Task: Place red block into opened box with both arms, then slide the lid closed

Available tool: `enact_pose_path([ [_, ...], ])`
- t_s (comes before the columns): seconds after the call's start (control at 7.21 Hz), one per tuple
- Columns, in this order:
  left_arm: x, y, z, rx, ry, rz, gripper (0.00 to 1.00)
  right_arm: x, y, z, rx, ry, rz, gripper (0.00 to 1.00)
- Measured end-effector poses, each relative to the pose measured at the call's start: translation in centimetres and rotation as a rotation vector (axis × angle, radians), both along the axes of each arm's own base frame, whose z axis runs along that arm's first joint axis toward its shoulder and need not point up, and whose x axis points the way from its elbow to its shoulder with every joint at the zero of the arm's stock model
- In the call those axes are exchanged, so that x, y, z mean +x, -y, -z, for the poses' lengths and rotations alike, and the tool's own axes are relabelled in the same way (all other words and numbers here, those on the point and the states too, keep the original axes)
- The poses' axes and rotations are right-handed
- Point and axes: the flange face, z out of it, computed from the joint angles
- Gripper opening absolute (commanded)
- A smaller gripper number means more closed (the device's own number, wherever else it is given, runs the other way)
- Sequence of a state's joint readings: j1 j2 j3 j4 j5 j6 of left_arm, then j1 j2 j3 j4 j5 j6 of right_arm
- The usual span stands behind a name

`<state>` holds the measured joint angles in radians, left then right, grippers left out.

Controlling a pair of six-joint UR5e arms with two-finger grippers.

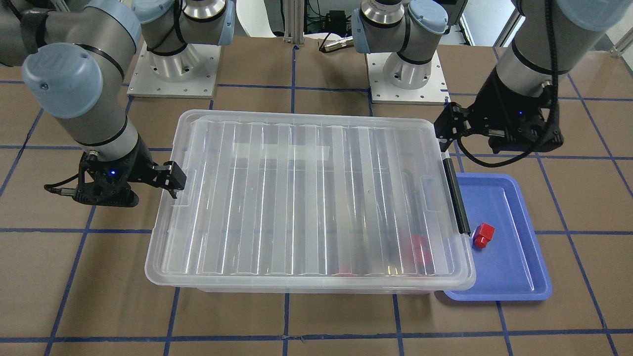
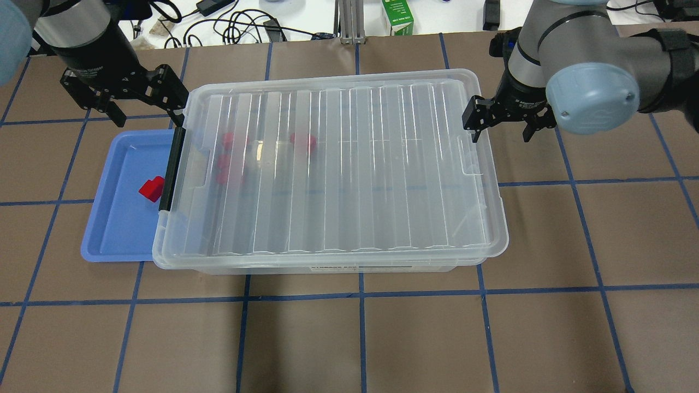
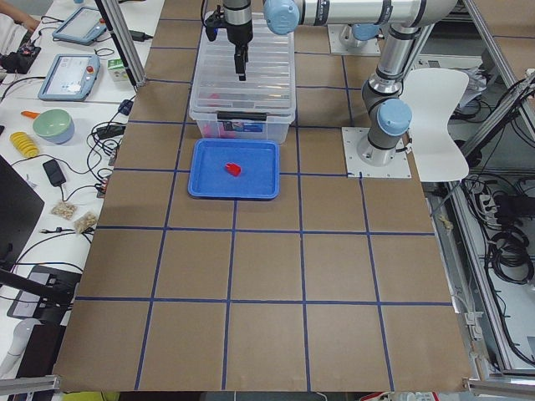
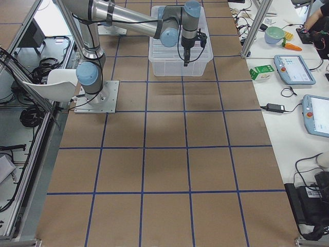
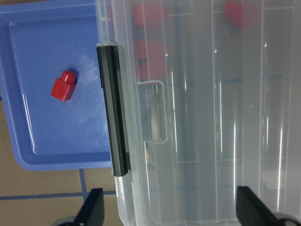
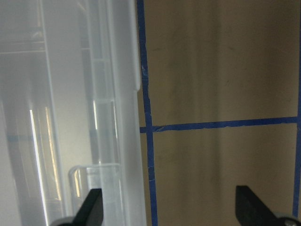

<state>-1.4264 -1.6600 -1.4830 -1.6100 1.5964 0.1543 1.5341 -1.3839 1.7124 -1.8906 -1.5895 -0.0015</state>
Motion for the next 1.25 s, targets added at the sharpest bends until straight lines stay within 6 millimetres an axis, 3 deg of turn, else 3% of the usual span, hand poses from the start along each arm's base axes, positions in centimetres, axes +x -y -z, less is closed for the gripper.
enact_pose_path([
  [0.42,8.3,2.1,2.0,-0.001,-0.009,0.053,1.0,-0.4,0.1,0.9,0.009,-0.014,-0.03,1.0],
  [0.83,16.3,3.2,5.4,0.039,-0.035,0.14,1.0,-3.5,0.7,0.8,0.011,-0.017,-0.028,1.0],
  [1.25,18.8,5.5,11.4,0.061,-0.046,0.203,1.0,-6.5,1.1,0.4,0.009,-0.019,-0.063,1.0],
])
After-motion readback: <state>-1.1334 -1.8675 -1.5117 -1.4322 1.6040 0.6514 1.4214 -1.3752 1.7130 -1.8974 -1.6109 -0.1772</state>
